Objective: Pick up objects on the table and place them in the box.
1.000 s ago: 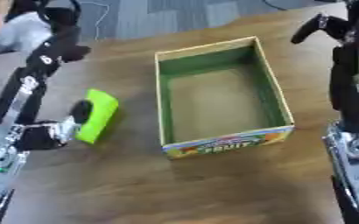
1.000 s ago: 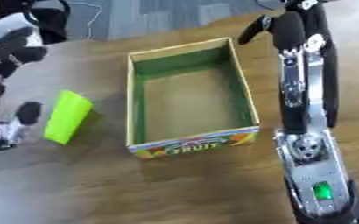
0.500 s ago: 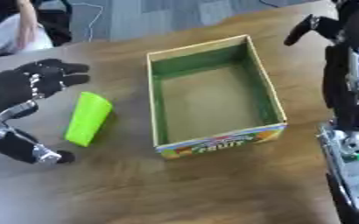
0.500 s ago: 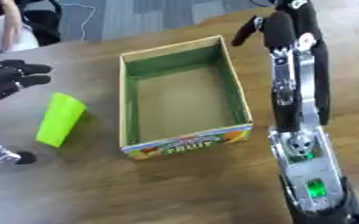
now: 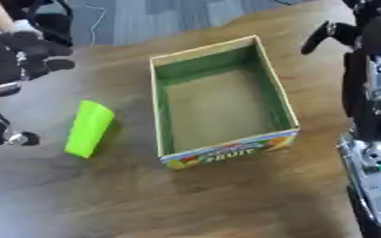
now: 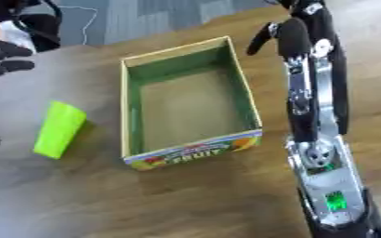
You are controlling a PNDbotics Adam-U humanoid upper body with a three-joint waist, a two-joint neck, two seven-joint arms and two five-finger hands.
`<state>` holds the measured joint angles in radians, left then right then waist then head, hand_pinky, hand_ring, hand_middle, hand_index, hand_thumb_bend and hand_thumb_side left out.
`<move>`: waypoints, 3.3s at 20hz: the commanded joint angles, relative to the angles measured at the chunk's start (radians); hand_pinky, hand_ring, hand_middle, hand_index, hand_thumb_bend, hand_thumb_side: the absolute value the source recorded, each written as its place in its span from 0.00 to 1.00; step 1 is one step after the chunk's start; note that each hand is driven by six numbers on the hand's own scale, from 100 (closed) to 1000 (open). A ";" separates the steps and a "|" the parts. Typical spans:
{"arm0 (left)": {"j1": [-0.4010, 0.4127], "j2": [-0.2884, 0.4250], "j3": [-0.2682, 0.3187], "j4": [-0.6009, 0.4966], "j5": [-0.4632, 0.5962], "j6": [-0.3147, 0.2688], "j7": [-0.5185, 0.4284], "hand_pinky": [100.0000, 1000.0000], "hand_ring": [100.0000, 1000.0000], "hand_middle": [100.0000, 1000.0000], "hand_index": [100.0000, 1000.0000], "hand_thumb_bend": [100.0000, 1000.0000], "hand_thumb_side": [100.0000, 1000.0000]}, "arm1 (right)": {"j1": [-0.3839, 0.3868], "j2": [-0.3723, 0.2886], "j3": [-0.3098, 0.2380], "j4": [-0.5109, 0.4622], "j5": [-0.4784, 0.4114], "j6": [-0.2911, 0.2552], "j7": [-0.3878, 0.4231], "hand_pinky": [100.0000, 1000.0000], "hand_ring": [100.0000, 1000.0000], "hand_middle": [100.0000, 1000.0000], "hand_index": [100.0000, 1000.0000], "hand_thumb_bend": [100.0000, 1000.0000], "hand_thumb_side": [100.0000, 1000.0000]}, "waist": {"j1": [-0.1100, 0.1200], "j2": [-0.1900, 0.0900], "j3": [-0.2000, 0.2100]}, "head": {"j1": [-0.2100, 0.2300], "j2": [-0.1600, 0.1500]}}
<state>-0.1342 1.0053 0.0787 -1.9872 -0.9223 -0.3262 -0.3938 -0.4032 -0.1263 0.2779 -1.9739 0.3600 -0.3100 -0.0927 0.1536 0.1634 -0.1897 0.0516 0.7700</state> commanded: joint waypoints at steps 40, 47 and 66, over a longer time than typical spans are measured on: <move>-0.124 0.038 -0.151 0.266 0.027 -0.090 -0.316 1.00 1.00 0.94 1.00 1.00 0.42 | -0.005 -0.008 0.012 -0.012 -0.005 -0.004 0.026 0.28 0.82 0.77 0.94 0.13 1.00 | 0.019 -0.014 -0.046 | -0.011 0.000; -0.149 0.016 -0.140 0.308 -0.016 -0.082 -0.283 1.00 1.00 0.94 1.00 1.00 0.43 | -0.009 -0.009 0.012 -0.013 -0.004 -0.005 0.027 0.28 0.82 0.77 0.94 0.14 1.00 | 0.020 -0.010 -0.055 | -0.013 0.000; -0.177 -0.033 -0.145 0.403 -0.034 -0.111 -0.165 1.00 0.98 0.95 1.00 1.00 0.46 | -0.014 -0.013 0.015 -0.013 -0.008 -0.006 0.033 0.28 0.81 0.77 0.95 0.17 1.00 | 0.028 0.002 -0.068 | -0.011 0.000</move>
<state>-0.3064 0.9536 -0.0808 -1.5831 -0.9678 -0.4389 -0.5633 -0.4047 -0.1339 0.2894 -1.9738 0.3549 -0.3150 -0.0622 0.1851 0.1761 -0.2596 0.0439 0.7700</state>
